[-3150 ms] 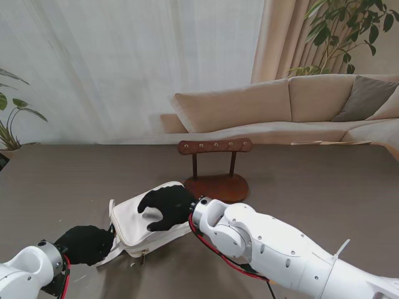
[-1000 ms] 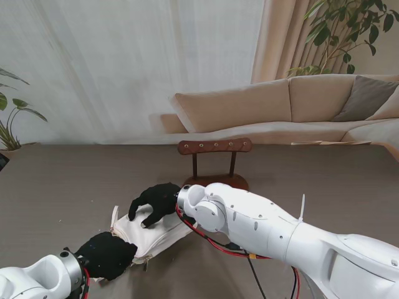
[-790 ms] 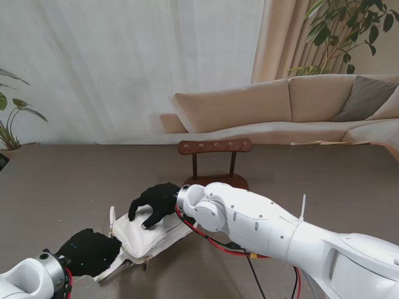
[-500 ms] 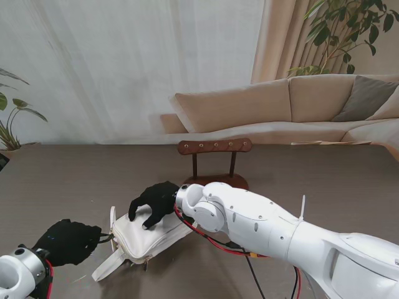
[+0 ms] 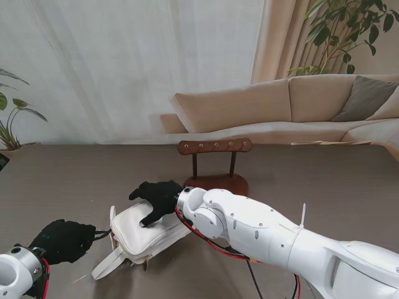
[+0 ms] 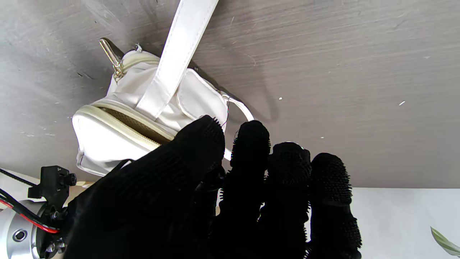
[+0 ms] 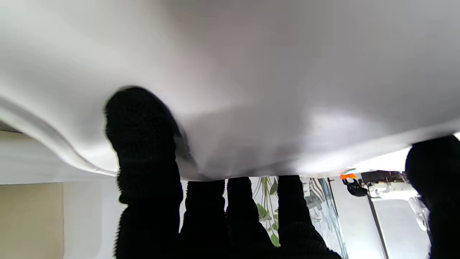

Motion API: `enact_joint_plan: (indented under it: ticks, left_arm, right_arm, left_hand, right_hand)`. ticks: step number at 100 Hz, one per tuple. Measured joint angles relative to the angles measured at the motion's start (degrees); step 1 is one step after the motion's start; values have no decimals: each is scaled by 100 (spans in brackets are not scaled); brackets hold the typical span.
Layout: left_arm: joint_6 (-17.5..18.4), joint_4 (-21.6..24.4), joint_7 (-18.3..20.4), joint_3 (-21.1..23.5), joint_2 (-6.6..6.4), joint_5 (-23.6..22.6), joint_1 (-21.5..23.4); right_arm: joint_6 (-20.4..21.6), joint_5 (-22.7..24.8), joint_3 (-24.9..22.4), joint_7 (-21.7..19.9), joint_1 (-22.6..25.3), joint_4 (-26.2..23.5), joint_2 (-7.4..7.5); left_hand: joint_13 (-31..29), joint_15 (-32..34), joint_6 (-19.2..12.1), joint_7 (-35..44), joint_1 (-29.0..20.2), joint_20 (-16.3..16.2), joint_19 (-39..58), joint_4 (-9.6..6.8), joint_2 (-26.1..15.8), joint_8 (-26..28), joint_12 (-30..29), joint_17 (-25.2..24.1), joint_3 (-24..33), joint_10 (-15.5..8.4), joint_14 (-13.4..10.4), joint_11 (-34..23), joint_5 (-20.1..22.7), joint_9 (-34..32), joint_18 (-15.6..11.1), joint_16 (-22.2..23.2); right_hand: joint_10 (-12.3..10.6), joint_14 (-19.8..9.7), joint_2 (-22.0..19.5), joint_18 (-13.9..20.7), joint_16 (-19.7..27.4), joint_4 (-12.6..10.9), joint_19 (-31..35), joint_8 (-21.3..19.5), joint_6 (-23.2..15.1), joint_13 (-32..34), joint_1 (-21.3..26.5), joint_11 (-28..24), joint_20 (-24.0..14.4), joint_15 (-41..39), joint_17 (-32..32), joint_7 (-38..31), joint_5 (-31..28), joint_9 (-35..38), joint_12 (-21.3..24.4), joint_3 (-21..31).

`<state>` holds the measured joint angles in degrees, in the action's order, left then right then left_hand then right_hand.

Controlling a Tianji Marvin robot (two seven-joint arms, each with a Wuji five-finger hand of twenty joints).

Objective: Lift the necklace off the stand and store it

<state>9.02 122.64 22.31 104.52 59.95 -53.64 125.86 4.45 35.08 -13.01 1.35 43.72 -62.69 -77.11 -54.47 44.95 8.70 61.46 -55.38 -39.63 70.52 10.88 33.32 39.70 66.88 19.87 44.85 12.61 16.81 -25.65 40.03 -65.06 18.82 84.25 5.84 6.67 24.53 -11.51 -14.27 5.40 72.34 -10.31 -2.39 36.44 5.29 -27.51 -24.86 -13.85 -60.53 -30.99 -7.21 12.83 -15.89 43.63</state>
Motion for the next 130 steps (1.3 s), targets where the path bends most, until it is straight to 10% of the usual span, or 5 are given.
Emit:
enact_joint_plan:
  ticks: [23,45,78,130]
  left_arm:
    - [-34,2,-41,31,8,-7,112]
    - [-73,-69,-69,129,20,39,125]
    - [-384,-455,-304,191,65,330,-123]
    - [-508,-1356,-100,-444,-80,576,-1383]
  right_arm:
    - [-57,-9,249,-515,-310,28,-40]
    - [200,2,287,-543,-413,94,-34]
    - [136,-196,200,-730,-400,-101,30]
    - [-452,-443,203,-1260,-442,-434,160]
  left_hand:
    - [0,0,-1,0,0,0,0,0,0,0,0,0,0,-2,0,0,0,0,0,0]
    - [0,0,-17,0,0,0,0,0,0,0,0,0,0,-2,0,0,1,0,0,0]
    - [-30,0,-295,0,69,0,0,2,2,-2,0,0,0,-2,0,0,1,0,-1,-1]
    - [-34,0,-271,-25,104,0,0,3,18,-6,0,4,0,-3,21,0,17,0,0,-2]
  right_hand:
    - [30,-5,-223,105,41,-64,-253,-539,216,-328,-382,-96,-2,68,-69,-545,-452,518,63,-220]
    - [-743,-292,22,111,-7,46,-1251,-989,-167,299,-256,-162,-4,-192,-761,-760,-2109,2970,-385,-186]
    - [-746,-374,1032,89,-811,947,-924,-1172,-176,1530,-135,-26,-206,-1062,-1049,-759,-3088,4116,-877,1085]
    - [-681,-275,1113,85,-1050,1242,-294,-1037,-154,2301,45,-40,-499,-1399,-1500,-928,-3674,4895,-1221,1298]
